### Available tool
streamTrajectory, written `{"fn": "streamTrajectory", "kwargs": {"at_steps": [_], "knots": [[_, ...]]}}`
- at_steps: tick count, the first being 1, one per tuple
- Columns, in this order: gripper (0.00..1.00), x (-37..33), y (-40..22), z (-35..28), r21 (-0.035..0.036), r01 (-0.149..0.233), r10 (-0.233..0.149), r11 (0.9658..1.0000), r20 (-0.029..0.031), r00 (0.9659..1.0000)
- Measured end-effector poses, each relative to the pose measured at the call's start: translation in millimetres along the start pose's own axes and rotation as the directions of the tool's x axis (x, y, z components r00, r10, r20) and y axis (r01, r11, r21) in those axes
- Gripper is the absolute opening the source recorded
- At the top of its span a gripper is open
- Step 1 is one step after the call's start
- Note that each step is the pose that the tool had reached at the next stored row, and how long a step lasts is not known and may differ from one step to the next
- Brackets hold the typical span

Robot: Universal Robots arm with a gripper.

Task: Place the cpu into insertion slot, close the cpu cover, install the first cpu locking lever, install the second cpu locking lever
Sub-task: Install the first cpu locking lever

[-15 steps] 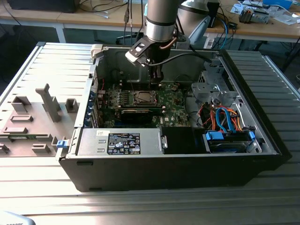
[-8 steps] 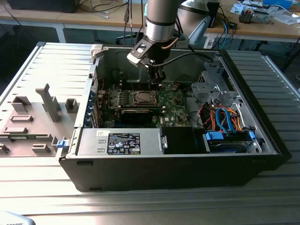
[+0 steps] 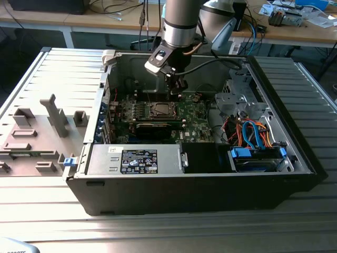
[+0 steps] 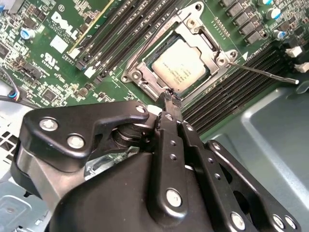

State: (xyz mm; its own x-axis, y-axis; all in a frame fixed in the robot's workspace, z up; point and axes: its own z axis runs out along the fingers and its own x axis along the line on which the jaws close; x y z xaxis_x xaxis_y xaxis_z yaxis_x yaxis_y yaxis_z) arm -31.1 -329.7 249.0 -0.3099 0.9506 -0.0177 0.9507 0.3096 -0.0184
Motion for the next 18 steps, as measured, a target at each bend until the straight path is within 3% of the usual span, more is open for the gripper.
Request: {"fn": "streamTrajectory", "kwargs": {"at_steps": [5,14,18], "knots": [[0.11,0.0,0.0,0.0,-0.0008,0.044,-0.044,0.999,0.0008,0.999],[0.11,0.0,0.0,0.0,-0.002,0.12,-0.12,0.9928,0.0022,0.9928],[0.11,0.0,0.0,0.0,-0.0025,0.154,-0.154,0.9881,0.003,0.9881]]}}
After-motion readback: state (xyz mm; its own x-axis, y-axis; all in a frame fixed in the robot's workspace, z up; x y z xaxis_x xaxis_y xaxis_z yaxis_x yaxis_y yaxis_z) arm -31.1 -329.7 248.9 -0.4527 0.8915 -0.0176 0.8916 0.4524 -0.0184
